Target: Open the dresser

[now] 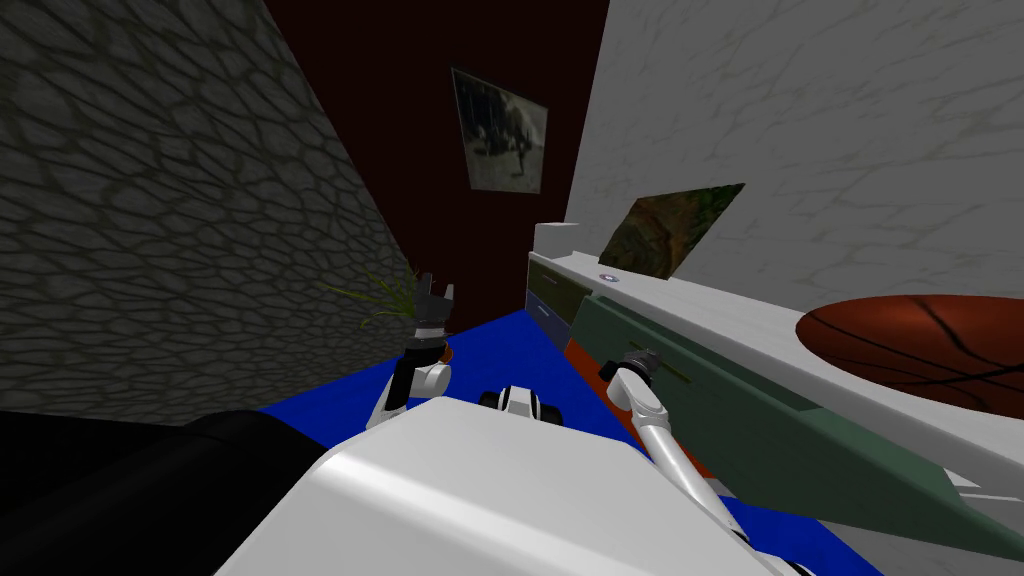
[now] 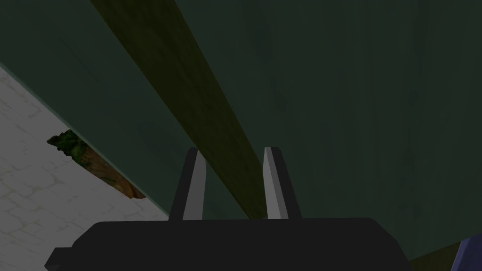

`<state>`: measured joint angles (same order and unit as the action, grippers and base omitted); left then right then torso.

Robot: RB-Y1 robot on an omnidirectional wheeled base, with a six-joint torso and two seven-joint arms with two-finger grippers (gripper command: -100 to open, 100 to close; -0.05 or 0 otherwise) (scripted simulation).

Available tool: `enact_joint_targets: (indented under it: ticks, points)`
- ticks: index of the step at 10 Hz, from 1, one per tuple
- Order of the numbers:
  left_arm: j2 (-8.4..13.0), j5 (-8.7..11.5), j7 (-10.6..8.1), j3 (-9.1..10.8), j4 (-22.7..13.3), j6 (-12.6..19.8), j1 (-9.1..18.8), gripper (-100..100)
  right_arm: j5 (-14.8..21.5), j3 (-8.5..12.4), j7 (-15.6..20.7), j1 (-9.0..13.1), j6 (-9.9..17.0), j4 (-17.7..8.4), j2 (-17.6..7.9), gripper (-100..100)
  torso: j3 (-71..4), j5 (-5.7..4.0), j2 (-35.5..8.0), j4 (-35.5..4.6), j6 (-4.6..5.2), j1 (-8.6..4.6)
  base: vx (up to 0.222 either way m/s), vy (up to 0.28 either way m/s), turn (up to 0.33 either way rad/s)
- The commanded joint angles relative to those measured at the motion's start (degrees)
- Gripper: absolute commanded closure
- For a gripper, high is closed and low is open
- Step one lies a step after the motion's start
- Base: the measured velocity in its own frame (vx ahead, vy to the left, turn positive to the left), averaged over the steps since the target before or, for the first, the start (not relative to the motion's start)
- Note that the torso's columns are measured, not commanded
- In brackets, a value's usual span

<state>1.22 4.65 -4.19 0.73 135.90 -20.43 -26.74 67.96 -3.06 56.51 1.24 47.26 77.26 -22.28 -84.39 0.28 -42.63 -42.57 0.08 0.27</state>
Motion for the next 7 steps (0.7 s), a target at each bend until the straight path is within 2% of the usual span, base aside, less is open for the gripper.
enact_joint_targets:
  ticks: [1, 4, 5, 6, 7]
  points:
    - [0.01, 0.0, 0.0, 0.01, 0.0, 0.0, -0.01, 0, 0.17, -0.35, 0.52, -0.24, 0.45, 0.75, 0.62, 100, -0.13, 0.02, 0.22, -0.01, 0.01, -0.29, -0.083, 0.091, -0.011]
    - [0.0, 0.0, 0.0, 0.0, 0.0, 0.0, 0.0, 0, 0.53, -0.56, 1.01, -0.27, 1.04, 1.86, 1.09, 100, 0.06, -0.08, -0.08, 0.08, 0.04, 0.05, -0.136, 0.154, -0.013]
    - [0.0, 0.0, 0.0, 0.0, 0.0, 0.0, 0.0, 0, 0.4, -0.7, 0.95, -0.45, 0.79, 1.48, 1.16, 100, 0.02, -0.02, -0.02, 0.02, 0.06, 0.01, -0.057, 0.085, 0.002]
    - [0.01, 0.0, 0.0, 0.01, 0.0, 0.0, -0.01, 0, -1.79, -0.27, 3.88, 0.45, 0.82, 2.26, 1.2, -100, -0.12, 0.01, 0.2, -0.01, 0.05, -0.32, -0.035, 0.029, -0.028]
    - [0.01, 0.0, 0.0, 0.01, 0.0, 0.0, -0.01, 0, -1.79, -0.27, 3.9, 0.45, 0.82, 2.26, 1.2, -100, -0.19, -0.17, 0.33, 0.14, -0.03, -0.45, -0.029, 0.01, -0.019]
